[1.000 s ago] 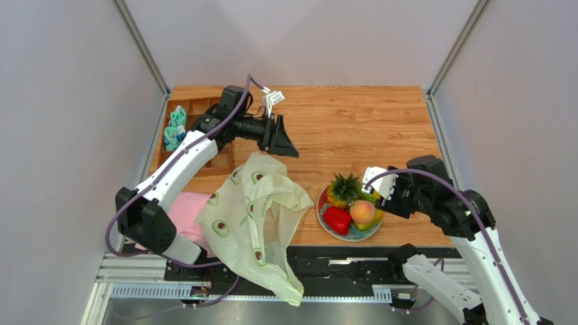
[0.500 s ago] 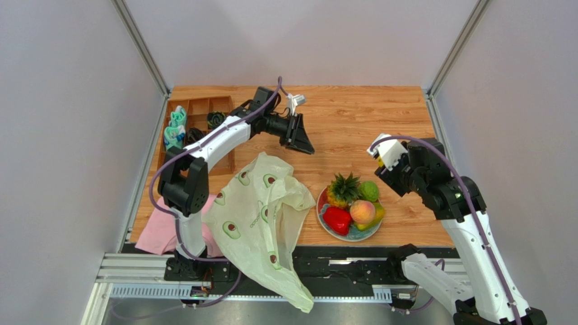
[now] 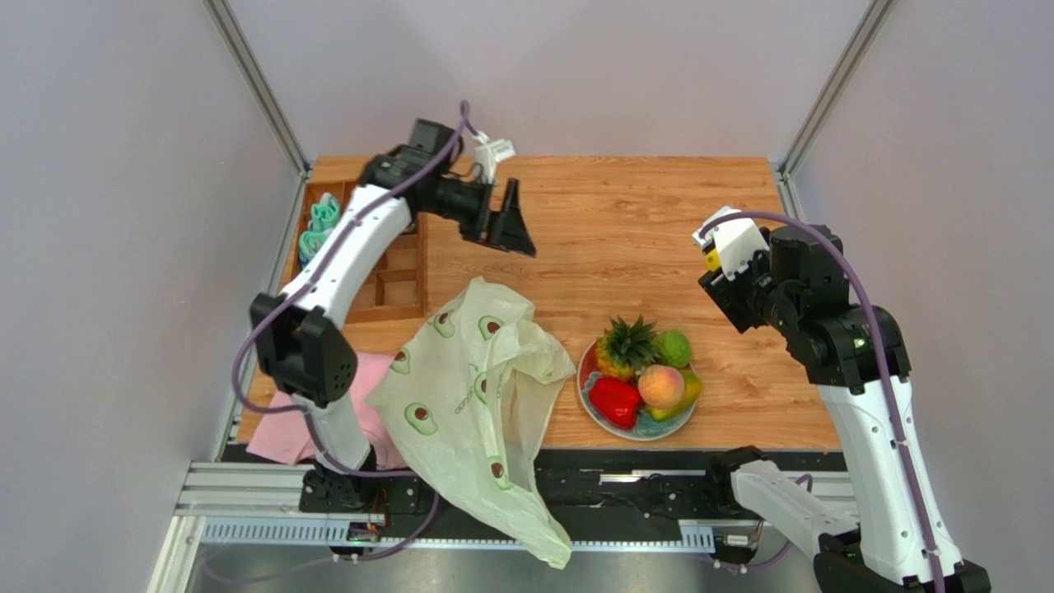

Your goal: Take the fake fruits out of the plastic bag

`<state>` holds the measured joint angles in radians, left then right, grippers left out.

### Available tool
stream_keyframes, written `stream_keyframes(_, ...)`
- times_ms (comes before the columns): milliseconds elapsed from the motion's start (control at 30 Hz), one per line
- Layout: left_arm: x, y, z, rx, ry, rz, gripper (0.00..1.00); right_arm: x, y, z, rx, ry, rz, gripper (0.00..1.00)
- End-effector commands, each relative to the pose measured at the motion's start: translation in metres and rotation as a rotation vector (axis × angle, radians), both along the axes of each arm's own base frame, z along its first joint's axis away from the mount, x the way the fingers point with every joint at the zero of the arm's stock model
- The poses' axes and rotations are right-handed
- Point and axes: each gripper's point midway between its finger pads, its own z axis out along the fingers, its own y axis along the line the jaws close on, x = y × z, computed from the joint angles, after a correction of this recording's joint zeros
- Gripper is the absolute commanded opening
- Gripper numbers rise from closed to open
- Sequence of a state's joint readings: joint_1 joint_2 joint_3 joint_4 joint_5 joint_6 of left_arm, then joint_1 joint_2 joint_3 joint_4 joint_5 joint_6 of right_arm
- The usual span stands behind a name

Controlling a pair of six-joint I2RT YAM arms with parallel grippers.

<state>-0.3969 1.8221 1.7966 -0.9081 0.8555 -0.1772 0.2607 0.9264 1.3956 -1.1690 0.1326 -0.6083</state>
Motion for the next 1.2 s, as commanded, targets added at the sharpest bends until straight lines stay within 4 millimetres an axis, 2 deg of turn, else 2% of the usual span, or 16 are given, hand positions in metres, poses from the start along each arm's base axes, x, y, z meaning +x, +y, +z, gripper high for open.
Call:
stream_keyframes(0, -0.052, 0.077, 0.002, 0.213, 0.029, -0.083, 0.99, 0.002, 0.002, -0.009, 0.068, 0.02, -0.033, 0.01)
stream_keyframes(100, -0.083, 0.109, -0.019, 0.333, 0.079, -0.15, 0.99, 0.007, 0.004, -0.014, 0.071, 0.036, -0.032, 0.01)
stream_keyframes(200, -0.09, 0.116, -0.043, 0.381, 0.112, -0.158, 0.99, 0.015, 0.007, -0.013, 0.081, 0.034, -0.027, 0.01)
stream_keyframes(400, -0.066, 0.115, -0.084, 0.493, 0.153, -0.136, 0.99, 0.019, 0.012, -0.008, 0.096, 0.035, -0.015, 0.02)
stream_keyframes(467, -0.053, 0.108, -0.087, 0.482, 0.168, -0.132, 0.76, 0.02, 0.012, -0.007, 0.097, 0.041, -0.015, 0.02)
stream_keyframes(500, -0.036, 0.099, -0.07, 0.445, 0.107, -0.129, 0.54, 0.021, 0.013, -0.005, 0.098, 0.038, -0.015, 0.02)
stream_keyframes(533, -0.035, 0.093, -0.059, 0.414, 0.122, -0.142, 0.05, 0.022, 0.012, -0.004, 0.095, 0.034, -0.018, 0.02)
stream_keyframes(567, -0.022, 0.088, -0.06, 0.406, 0.134, -0.139, 0.0, 0.023, 0.012, -0.004, 0.094, 0.032, -0.02, 0.02)
stream_keyframes(600, 0.0, 0.08, -0.03, 0.367, 0.027, -0.11, 0.0, 0.024, 0.011, -0.003, 0.094, 0.029, -0.023, 0.02)
stream_keyframes(700, 0.042, 0.07, 0.012, 0.318, -0.183, -0.051, 0.0, 0.024, 0.009, -0.006, 0.092, 0.03, -0.03, 0.02)
stream_keyframes(800, 0.076, 0.066, 0.027, 0.318, -0.286, 0.016, 0.0, 0.023, 0.009, -0.011, 0.1, 0.045, -0.037, 0.02)
stream_keyframes(867, 0.091, 0.068, 0.022, 0.345, -0.31, 0.059, 0.37, 0.022, 0.008, -0.012, 0.102, 0.047, -0.04, 0.02)
stream_keyframes(900, 0.091, 0.069, 0.014, 0.356, -0.284, 0.067, 0.45, 0.023, 0.007, -0.012, 0.099, 0.047, -0.048, 0.02)
stream_keyframes(1033, 0.068, 0.057, 0.035, 0.214, -0.269, 0.024, 0.53, 0.02, 0.0, -0.009, 0.094, 0.041, -0.077, 0.02)
stream_keyframes(1133, 0.001, 0.033, 0.069, -0.064, -0.249, -0.165, 0.52, 0.012, -0.005, -0.017, 0.087, 0.056, -0.092, 0.02)
stream_keyframes(1167, -0.026, 0.032, 0.063, -0.106, -0.191, -0.211, 0.53, 0.01, -0.006, -0.02, 0.082, 0.06, -0.093, 0.02)
